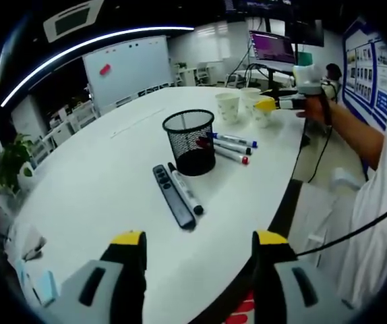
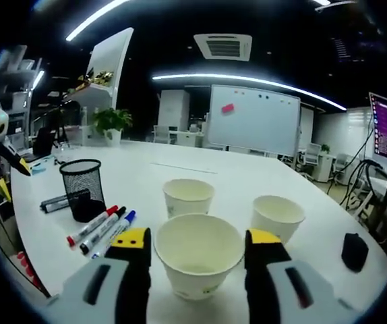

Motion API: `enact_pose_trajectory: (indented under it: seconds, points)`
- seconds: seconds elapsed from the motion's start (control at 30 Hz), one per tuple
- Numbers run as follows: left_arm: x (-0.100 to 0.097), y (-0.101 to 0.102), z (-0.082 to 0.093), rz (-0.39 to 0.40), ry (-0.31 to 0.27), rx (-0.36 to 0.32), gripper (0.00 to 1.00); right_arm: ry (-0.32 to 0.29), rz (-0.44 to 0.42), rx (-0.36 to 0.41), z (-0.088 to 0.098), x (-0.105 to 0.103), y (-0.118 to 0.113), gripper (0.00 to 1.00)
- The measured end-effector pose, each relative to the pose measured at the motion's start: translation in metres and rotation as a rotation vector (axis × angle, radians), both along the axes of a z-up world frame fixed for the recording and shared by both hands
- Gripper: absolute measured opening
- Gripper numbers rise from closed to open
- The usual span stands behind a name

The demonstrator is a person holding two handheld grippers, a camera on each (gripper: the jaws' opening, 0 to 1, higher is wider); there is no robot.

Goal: Place the scattered laser pointers and whiteboard markers into the pen holder and stack the scattered paper cups together

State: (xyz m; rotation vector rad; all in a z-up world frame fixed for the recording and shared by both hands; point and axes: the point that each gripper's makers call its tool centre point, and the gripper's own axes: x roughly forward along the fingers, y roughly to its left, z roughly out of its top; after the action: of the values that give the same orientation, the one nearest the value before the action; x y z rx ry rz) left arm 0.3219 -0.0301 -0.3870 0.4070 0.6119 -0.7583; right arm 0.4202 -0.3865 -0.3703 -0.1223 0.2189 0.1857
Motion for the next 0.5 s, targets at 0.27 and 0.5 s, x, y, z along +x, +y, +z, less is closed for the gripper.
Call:
enact_pose_trajectory:
  seconds: [0.27, 0.5]
  points:
    - [0.0006, -0.0005, -0.0018, -0.002, 0.008, -0.002, 0.63, 0.012, -0.005, -0.012, -0.0029, -0.0009, -0.0028, 0.53]
    - [0.0021, -0.0025, -0.0039, -0.006, 0.011, 0.003, 0.63, 0.008, -0.008, -0.016, -0.0013, -0.0042, 0.0, 0.53]
